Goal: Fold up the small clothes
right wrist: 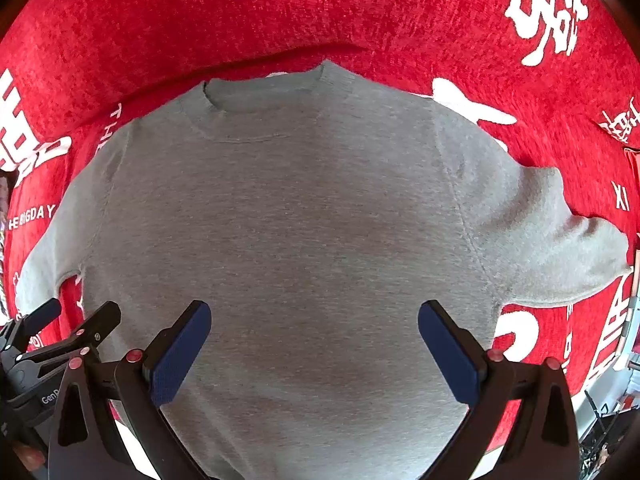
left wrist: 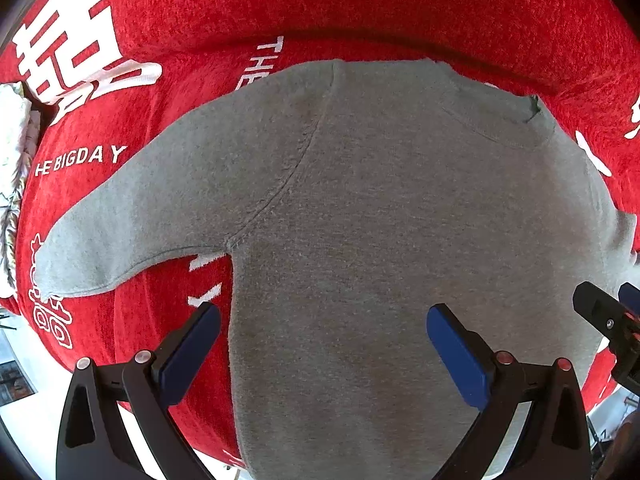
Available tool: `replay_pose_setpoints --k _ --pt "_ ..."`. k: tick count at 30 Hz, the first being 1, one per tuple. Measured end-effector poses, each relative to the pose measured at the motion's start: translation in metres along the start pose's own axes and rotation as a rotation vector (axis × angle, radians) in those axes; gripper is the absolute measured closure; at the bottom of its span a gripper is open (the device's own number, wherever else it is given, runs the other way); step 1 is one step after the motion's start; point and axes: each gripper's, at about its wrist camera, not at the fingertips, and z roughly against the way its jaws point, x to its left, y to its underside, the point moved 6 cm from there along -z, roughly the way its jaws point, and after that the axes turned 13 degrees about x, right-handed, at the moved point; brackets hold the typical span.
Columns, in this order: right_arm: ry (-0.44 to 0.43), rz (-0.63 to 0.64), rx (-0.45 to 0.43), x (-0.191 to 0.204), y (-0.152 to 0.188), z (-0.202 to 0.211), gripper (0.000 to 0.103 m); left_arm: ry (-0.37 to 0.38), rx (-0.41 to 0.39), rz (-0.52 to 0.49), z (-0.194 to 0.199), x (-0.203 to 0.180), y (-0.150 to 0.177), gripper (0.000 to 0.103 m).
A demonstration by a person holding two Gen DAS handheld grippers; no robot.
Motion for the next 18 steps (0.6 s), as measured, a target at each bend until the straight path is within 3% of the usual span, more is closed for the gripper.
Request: replay_pose_setpoints --k 6,9,12,16,18 --pt "0.009 0.016 -0.005 0.005 -0.002 0.001 0.0 0.036 0.001 0.011 -0.003 0.006 0.002 0.0" --pt "0.015 0.031 -0.005 0.01 -0.001 0.002 0.0 0.141 -0.008 0.036 -0.005 0.019 0.003 0.0" --pt "0.023 0.056 -0.008 0.017 0.0 0.003 0.0 0.255 -0.083 0.146 -0.003 0.062 0.006 0.0" --pt "0.025 0.086 0.009 0.031 0.001 -0.002 0.0 0.283 -0.156 0.316 -0.014 0.138 0.017 0.0" --pt "0.027 0.104 0.017 0.04 0.003 -0.005 0.0 0.282 -0.152 0.399 -0.029 0.174 0.022 0.0"
